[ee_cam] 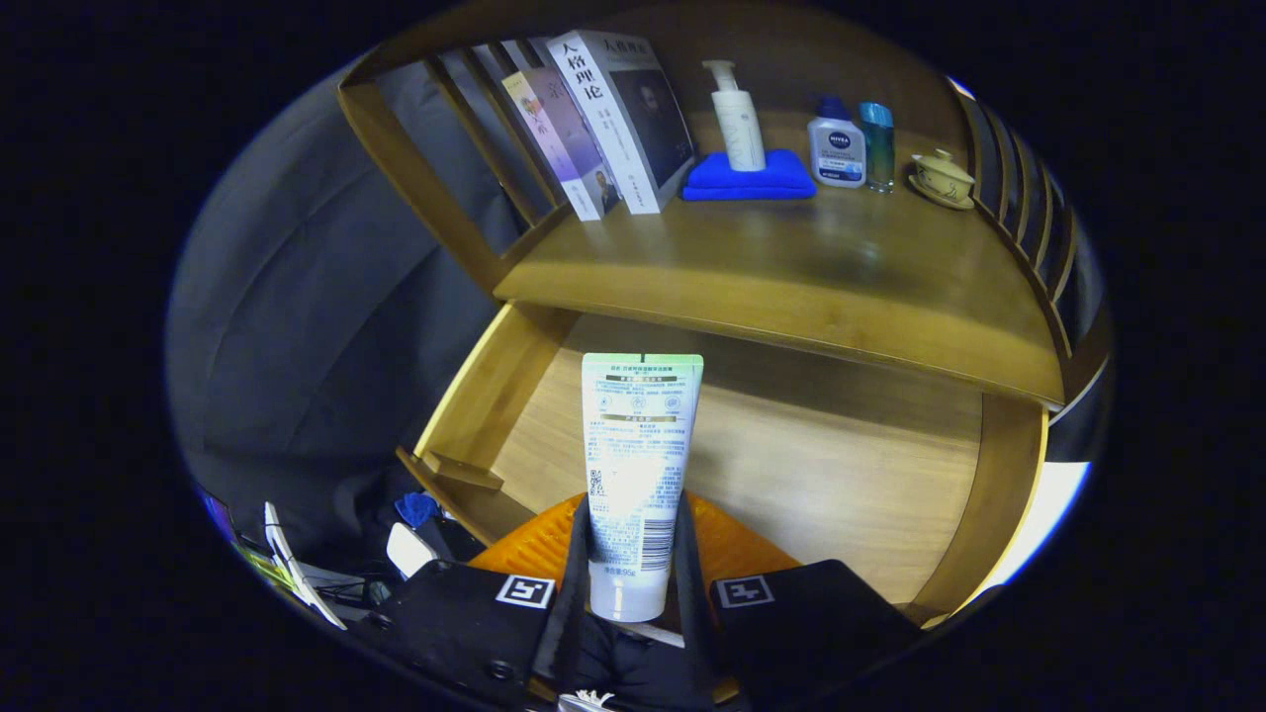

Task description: Pull open the drawer, take out the items inside it, and place them on the countertop above the cabinet.

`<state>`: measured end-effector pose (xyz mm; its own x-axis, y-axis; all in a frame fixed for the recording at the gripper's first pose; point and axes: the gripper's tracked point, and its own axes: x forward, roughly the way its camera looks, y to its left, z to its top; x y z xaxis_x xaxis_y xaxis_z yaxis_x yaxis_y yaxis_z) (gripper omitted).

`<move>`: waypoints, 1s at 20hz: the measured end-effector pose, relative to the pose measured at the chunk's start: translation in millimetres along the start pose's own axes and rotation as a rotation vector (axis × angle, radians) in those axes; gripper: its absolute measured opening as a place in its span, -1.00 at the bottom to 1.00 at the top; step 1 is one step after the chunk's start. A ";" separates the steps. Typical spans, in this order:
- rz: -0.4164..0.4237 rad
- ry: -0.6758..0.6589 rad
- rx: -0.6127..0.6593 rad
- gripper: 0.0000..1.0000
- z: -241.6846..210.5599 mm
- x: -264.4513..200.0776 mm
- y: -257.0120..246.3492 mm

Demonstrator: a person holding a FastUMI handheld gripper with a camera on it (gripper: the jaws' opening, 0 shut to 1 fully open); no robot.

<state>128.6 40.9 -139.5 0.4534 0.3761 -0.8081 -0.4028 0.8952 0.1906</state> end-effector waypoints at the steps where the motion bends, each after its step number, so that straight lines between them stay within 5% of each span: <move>1: 0.006 -0.016 -0.001 -0.10 3.1 -5.7 1.7; 5: 0.030 -0.094 0.031 -0.10 22.4 -25.5 3.4; 11: -0.039 -0.188 0.058 -0.10 71.3 -29.0 -33.7; 20: -0.226 -0.180 0.190 -0.10 155.4 14.5 -116.4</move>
<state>305.6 -20.6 -86.8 0.6540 0.1841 -0.7338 -0.1288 0.9829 0.1318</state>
